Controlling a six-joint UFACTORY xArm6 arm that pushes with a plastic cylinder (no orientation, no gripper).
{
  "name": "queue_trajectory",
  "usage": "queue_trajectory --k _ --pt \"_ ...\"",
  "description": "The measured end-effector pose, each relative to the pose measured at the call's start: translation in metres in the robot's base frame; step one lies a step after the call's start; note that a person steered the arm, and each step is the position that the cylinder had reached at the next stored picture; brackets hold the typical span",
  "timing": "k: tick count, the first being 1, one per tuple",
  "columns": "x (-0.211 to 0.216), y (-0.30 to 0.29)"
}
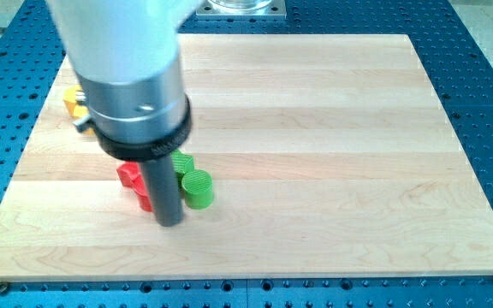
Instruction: Place the red blocks at the top left side of the green star
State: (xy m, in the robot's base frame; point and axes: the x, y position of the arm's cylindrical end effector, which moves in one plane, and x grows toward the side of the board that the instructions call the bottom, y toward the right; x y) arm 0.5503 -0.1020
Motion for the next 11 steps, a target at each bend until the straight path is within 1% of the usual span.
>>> queue_trajectory --k 1,2,3,5,6,7,8,9,10,11 --pt "-0.036 -0.012" --pt "-0.020 -0.013" --pt "0.007 -0.018" --pt "-0.078 -0.039" --pt "-0.087 -0.047" --pt "-0.064 -0.067" --pt "-0.055 -0.100" --pt "-0.089 -0.139" --pt "-0.117 -0.105" --pt "-0.130 -0.085"
